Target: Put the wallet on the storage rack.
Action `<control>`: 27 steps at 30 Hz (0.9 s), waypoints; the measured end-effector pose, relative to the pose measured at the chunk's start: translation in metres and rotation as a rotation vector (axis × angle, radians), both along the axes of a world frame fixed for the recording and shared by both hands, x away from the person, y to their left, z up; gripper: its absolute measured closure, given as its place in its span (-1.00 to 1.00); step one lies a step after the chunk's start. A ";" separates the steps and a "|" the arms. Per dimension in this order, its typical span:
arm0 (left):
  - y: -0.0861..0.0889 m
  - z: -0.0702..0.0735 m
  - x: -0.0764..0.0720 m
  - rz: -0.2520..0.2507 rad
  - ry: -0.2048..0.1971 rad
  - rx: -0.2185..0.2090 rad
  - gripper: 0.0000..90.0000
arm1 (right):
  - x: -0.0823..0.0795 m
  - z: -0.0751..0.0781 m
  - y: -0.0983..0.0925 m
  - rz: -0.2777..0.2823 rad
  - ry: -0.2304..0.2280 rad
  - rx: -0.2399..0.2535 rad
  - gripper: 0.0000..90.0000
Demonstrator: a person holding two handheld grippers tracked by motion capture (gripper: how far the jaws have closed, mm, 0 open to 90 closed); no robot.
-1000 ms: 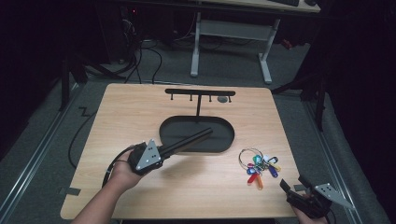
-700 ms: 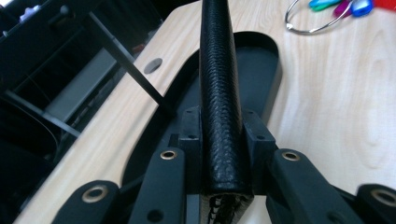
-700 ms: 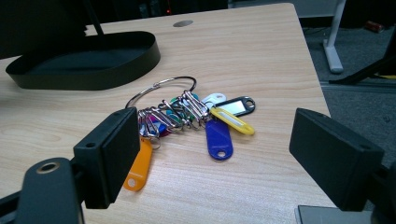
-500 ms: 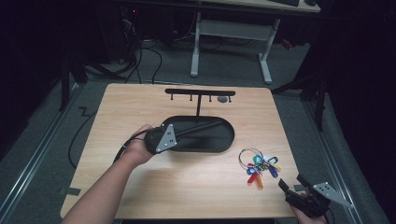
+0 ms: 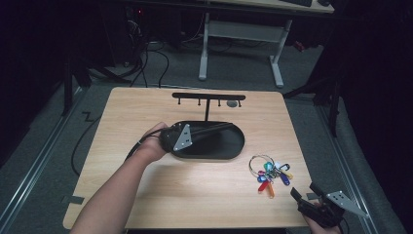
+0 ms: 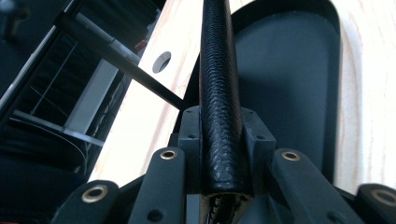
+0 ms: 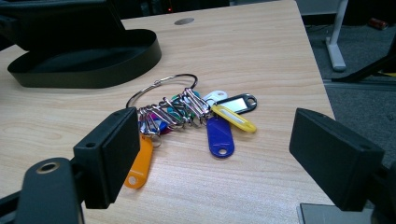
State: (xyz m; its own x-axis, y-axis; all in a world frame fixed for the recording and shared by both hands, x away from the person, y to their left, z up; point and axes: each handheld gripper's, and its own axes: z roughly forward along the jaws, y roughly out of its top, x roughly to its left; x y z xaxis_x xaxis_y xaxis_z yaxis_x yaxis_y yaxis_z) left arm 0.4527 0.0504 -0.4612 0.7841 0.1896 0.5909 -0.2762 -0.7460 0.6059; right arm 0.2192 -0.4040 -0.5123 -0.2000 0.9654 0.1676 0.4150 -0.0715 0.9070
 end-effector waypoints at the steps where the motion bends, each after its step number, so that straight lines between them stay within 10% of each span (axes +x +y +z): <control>1: -0.001 -0.001 0.001 -0.002 -0.010 0.011 0.65 | 0.000 0.000 0.000 0.000 0.000 0.000 -0.63; 14: -0.005 -0.014 0.000 -0.016 -0.016 0.089 0.63 | 0.000 -0.001 0.000 -0.003 0.005 0.011 -0.63; 27: 0.000 -0.021 -0.003 0.045 0.131 0.090 0.49 | -0.001 -0.001 0.000 -0.005 0.004 0.017 -0.63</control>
State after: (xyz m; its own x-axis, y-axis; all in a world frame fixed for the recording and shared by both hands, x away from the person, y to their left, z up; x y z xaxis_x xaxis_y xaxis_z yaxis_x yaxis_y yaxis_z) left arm 0.4493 0.0506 -0.4825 0.8474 0.1778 0.5004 -0.1640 -0.8086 0.5651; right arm 0.2184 -0.4042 -0.5134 -0.1947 0.9633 0.1848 0.4181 -0.0889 0.9040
